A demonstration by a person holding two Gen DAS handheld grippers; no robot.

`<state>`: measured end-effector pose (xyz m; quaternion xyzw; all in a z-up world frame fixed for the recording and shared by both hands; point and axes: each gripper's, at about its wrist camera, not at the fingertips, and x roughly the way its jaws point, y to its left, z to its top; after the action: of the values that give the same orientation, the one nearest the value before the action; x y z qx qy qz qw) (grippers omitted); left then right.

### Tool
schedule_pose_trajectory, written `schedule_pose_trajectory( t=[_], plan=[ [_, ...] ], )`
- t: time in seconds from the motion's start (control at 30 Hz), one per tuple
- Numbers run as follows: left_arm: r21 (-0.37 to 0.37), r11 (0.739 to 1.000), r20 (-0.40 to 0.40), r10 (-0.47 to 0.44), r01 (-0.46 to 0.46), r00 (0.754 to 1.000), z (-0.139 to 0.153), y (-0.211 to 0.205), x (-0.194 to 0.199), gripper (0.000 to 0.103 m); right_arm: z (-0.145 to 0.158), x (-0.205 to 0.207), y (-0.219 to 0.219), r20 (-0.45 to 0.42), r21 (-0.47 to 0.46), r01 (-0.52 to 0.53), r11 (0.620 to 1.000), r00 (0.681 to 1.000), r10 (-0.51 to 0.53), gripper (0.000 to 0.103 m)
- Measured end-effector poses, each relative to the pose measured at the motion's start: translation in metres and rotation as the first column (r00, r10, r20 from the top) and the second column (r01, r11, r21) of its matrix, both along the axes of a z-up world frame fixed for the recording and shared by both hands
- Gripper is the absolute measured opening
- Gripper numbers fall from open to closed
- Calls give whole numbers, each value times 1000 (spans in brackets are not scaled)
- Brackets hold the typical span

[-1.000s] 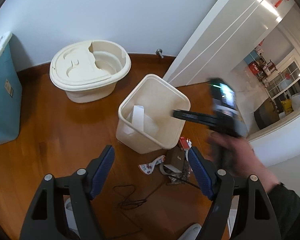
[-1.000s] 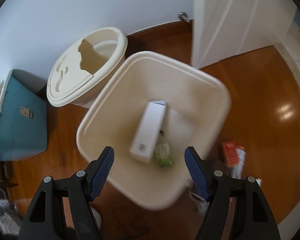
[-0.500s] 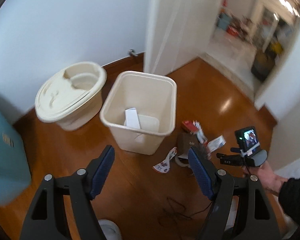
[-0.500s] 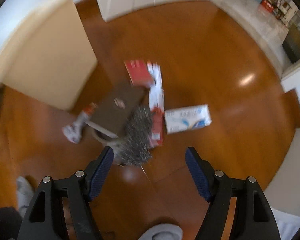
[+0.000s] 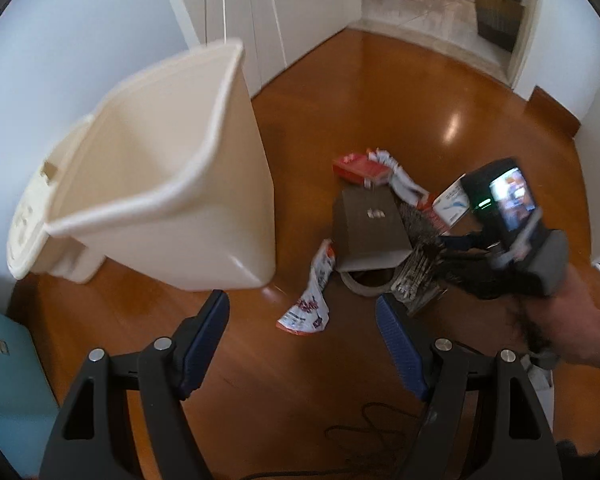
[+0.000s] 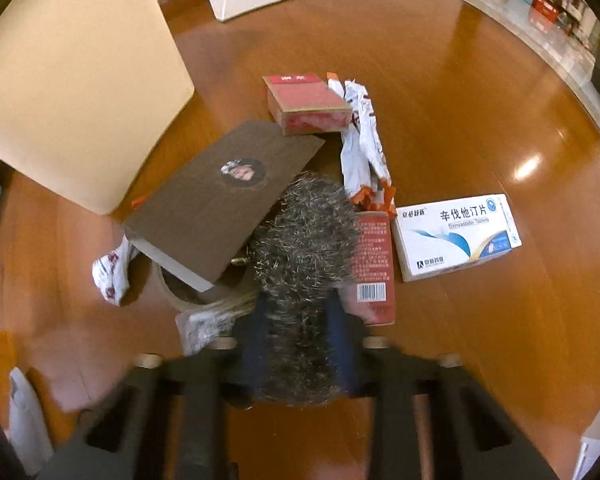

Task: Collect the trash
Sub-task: 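Grasp the steel wool with the right tool while the left tool grasps the brown card, then drop the brown card into the wastebasket by opening the left tool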

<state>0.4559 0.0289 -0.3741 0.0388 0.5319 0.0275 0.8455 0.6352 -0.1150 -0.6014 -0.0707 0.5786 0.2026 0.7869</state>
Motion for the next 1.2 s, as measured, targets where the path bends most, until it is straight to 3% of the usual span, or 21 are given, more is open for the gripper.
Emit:
schedule_pose_trajectory(
  t=[0.13, 0.23, 0.33, 0.5, 0.8, 0.9, 0.97, 1.0, 1.03, 1.1, 1.2],
  plan=[
    [-22, 997, -13, 73, -73, 997, -30, -2, 19, 75, 10, -2, -20, -36, 122, 45, 991, 998, -41, 17],
    [0, 998, -25, 63, -63, 998, -58, -13, 37, 75, 35, -16, -38, 11, 204, 72, 976, 997, -76, 17],
    [84, 996, -36, -2, 5, 999, -85, -34, 54, 75, 54, -34, -55, 54, 241, 89, 966, 993, -104, 17],
    [252, 954, -62, -151, 162, 987, -121, -57, 70, 75, 62, -41, -74, 36, 298, 142, 944, 987, -160, 18],
    [457, 835, -105, -292, 307, 951, -155, -78, 78, 75, 64, -44, -106, 15, 335, 224, 915, 970, -243, 18],
    [601, 725, -92, -356, 337, 930, -171, -92, 80, 75, 64, -46, -114, 6, 342, 249, 906, 964, -267, 18],
    [662, 671, -83, -377, 334, 923, -178, -97, 79, 74, 64, -47, -118, -1, 345, 262, 901, 961, -278, 18],
    [659, 668, -84, -390, 344, 917, -180, -98, 78, 49, 62, -47, -119, -15, 347, 269, 898, 959, -281, 18],
    [646, 672, -94, -402, 363, 911, -184, -99, 78, 8, 60, -48, -120, -24, 347, 275, 896, 958, -285, 18],
    [665, 664, -89, -385, 343, 918, -187, -100, 77, 7, 57, -48, -122, -37, 347, 287, 893, 955, -293, 18],
    [671, 679, -26, -380, 298, 924, -179, -100, 71, 7, 55, -48, -124, -51, 348, 302, 888, 951, -304, 18]
  ],
)
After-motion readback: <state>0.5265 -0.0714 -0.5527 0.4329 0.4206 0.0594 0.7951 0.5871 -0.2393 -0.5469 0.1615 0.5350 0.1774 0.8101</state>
